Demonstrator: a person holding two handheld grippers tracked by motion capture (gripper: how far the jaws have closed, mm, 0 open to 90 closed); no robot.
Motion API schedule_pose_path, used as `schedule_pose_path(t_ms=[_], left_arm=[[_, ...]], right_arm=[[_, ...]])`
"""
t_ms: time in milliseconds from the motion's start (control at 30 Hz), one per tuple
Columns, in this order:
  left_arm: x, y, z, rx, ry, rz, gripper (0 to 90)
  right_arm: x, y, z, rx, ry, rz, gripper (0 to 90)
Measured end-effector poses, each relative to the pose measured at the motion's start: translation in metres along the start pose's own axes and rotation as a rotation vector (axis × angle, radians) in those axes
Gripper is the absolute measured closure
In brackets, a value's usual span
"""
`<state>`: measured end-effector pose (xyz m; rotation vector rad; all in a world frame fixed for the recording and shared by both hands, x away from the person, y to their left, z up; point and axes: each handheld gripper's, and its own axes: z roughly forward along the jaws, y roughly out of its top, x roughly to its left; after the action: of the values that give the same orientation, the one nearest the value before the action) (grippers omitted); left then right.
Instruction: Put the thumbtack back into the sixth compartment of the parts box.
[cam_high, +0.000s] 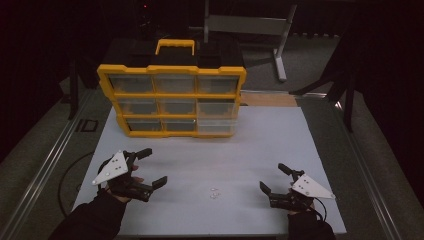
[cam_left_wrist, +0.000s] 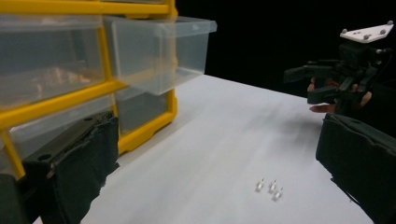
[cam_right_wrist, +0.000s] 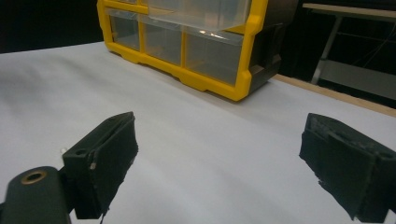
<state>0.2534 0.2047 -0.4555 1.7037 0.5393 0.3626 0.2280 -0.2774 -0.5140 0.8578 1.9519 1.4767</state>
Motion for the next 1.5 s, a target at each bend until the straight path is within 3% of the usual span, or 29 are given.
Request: schedule_pose_path(t_ms=[333,600,700,833,1033,1133,1233,1367,1500], left_arm=[[-0.002,0.02,0.026,0.025,-0.059,0.015,0.0],[-0.007,0.019,0.062,0.088,-0.156,0.017,0.0],[-0.012,0.014,0.079,0.117,-0.206,0.022,0.0],[-0.013,0.009,0.093,0.136,-0.239,0.004,0.0],[-0.013,0.0,0.107,0.169,-0.28,0.009,0.0],[-0.015,-0.003,0.112,0.184,-0.286,0.015,0.0],[-0.015,-0.011,0.122,0.233,-0.294,-0.016,0.0],[-0.016,-0.017,0.128,0.285,-0.301,-0.015,4.0],[-0.018,-0.024,0.134,0.31,-0.311,0.0,15.0]], right_arm=[[0.002,0.0,0.001,-0.002,0.009,0.005,10.7],[0.004,0.0,0.003,0.003,0.022,0.006,10.7],[0.005,0.0,0.003,0.0,0.028,0.003,10.7],[0.005,-0.001,0.004,0.005,0.034,0.003,10.7],[0.005,-0.001,0.004,0.004,0.036,0.001,10.7],[0.005,-0.001,0.004,0.005,0.039,0.001,10.7],[0.006,-0.001,0.005,0.007,0.048,0.003,10.8],[0.006,-0.002,0.006,0.008,0.05,-0.001,10.8],[0.007,-0.002,0.006,0.012,0.055,0.0,10.8]])
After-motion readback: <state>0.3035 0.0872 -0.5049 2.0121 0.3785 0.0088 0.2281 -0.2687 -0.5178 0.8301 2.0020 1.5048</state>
